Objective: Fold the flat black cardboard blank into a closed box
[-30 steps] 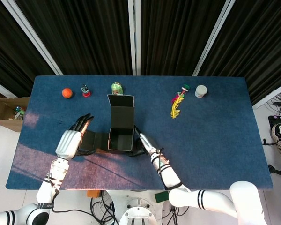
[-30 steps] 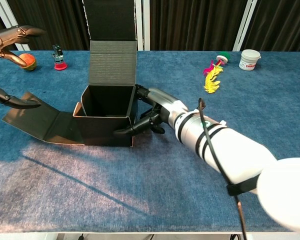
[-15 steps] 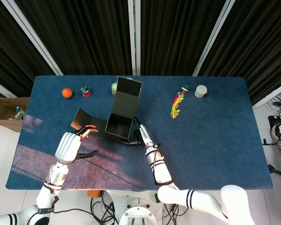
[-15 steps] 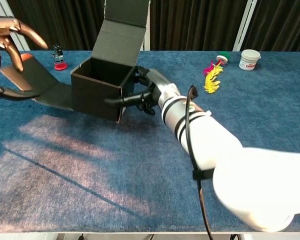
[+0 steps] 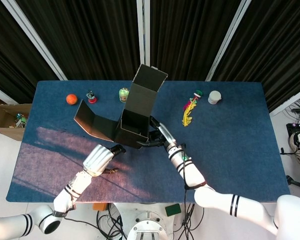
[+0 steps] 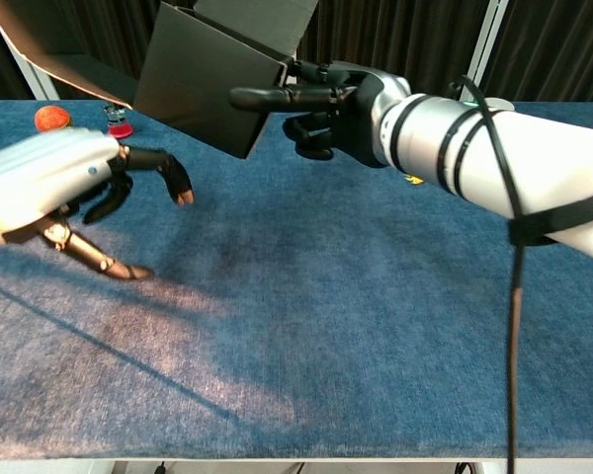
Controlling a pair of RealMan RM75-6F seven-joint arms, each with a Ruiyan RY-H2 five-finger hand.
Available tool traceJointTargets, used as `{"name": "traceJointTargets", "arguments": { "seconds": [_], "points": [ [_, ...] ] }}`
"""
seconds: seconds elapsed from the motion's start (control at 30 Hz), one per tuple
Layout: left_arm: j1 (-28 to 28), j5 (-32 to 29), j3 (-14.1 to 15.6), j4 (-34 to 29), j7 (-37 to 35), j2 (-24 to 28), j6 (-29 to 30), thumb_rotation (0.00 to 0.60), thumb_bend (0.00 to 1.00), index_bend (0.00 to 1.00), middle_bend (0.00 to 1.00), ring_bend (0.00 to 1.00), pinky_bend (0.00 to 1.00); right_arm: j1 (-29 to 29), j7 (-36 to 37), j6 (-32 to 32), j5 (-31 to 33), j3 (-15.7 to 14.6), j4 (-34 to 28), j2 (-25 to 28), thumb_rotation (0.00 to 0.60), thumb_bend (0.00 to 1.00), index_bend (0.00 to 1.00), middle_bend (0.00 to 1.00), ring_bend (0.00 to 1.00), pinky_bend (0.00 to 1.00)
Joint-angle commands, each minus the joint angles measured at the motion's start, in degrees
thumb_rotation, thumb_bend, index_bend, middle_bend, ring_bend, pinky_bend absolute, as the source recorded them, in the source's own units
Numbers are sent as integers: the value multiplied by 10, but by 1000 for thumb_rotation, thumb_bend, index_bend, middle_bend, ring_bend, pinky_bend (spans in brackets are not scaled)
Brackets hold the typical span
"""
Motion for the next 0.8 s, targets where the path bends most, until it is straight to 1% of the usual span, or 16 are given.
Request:
{"name": "traceJointTargets", "arguments": {
  "seconds": [0.03,0.1,0.2,0.3,0.37,0.57,0.67,0.8],
  "points": [
    [-3,8,-21,19,2,-2,46,600,150,332,332,810,1000,-14,12,-16,-15,-18,-15,27,600,428,438,490,811,1000],
    [-2,25,-24,26,-1,3,75,600,204,329,331,810,1000,-17,17,-20,-26,-27,-18,36,600,428,440,488,811,1000],
    [-5,44,-27,26,-3,11,98,600,280,323,330,809,1000,-20,27,-22,-40,-38,-22,41,600,428,439,487,811,1000],
    [-14,63,-29,23,-1,18,111,600,320,323,330,808,1000,-19,28,-17,-59,-50,-22,40,600,428,435,483,811,1000],
    [-22,76,-30,22,14,25,112,600,335,323,330,807,1000,-18,27,-15,-70,-60,-22,39,600,428,432,481,811,1000],
    [-45,90,-31,0,42,47,88,600,355,331,330,806,1000,-9,23,-9,-86,-80,-16,36,600,428,424,476,811,1000],
    [-55,95,-33,1,56,49,81,600,351,332,330,806,1000,-3,20,-7,-91,-87,-12,33,600,428,422,475,811,1000],
    [-65,97,-36,9,57,43,79,600,304,332,330,806,1000,3,17,1,-94,-92,-5,26,600,427,422,475,811,1000]
  ]
}}
